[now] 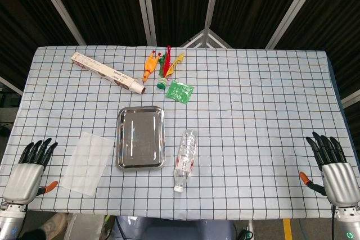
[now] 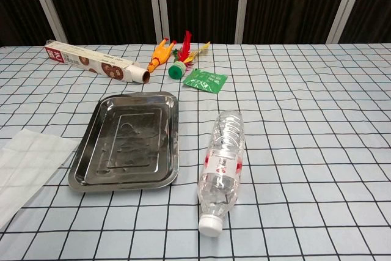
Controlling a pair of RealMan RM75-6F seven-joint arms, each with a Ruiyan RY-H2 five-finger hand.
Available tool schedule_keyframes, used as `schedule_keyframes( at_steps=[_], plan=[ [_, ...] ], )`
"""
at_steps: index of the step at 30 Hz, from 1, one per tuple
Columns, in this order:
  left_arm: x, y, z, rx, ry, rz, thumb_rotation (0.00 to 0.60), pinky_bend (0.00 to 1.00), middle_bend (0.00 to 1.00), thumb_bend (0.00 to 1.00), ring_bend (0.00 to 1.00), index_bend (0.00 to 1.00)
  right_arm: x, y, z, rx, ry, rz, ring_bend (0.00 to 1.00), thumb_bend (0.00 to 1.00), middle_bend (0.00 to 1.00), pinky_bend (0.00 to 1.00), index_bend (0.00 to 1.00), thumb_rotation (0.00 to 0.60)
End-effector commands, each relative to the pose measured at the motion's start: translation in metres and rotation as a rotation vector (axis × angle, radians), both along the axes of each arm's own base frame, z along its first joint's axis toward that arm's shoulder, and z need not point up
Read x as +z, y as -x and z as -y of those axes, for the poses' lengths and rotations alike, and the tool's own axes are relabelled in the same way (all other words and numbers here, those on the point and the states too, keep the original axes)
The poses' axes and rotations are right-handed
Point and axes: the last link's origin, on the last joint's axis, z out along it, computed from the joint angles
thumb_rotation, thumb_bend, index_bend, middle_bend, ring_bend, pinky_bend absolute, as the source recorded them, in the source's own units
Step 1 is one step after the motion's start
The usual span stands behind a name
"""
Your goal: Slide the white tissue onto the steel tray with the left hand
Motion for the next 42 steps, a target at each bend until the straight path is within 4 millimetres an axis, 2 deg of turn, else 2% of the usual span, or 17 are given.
schedule_keyframes(
  at_steps=[1,15,26,36,42],
  plan=[
    [0.000,0.000,0.000,0.001,0.002,-0.001,0.600,0.00,0.00,0.00,0.00,0.00,0.000,0.000,0.000,0.000,0.000,0.000,0.00,0.29,0.00,0.00,0.00,0.600],
    [-0.010,-0.001,0.003,0.003,0.046,0.004,0.600,0.00,0.00,0.00,0.00,0.00,-0.001,-0.001,0.000,0.006,-0.003,0.001,0.00,0.29,0.00,0.00,0.00,0.600],
    [-0.046,-0.019,0.016,-0.059,0.175,-0.002,0.600,0.00,0.00,0.09,0.00,0.00,-0.001,-0.002,-0.001,0.008,0.000,0.005,0.00,0.29,0.00,0.00,0.00,0.600],
    [-0.079,-0.028,0.023,-0.076,0.239,-0.029,0.600,0.00,0.00,0.13,0.00,0.00,-0.001,-0.002,-0.001,0.007,-0.001,0.012,0.00,0.29,0.00,0.00,0.00,0.600],
    [-0.093,-0.035,0.026,-0.090,0.266,-0.029,0.600,0.00,0.00,0.13,0.00,0.00,0.000,-0.002,-0.001,0.007,0.001,0.015,0.00,0.29,0.00,0.00,0.00,0.600]
  ],
)
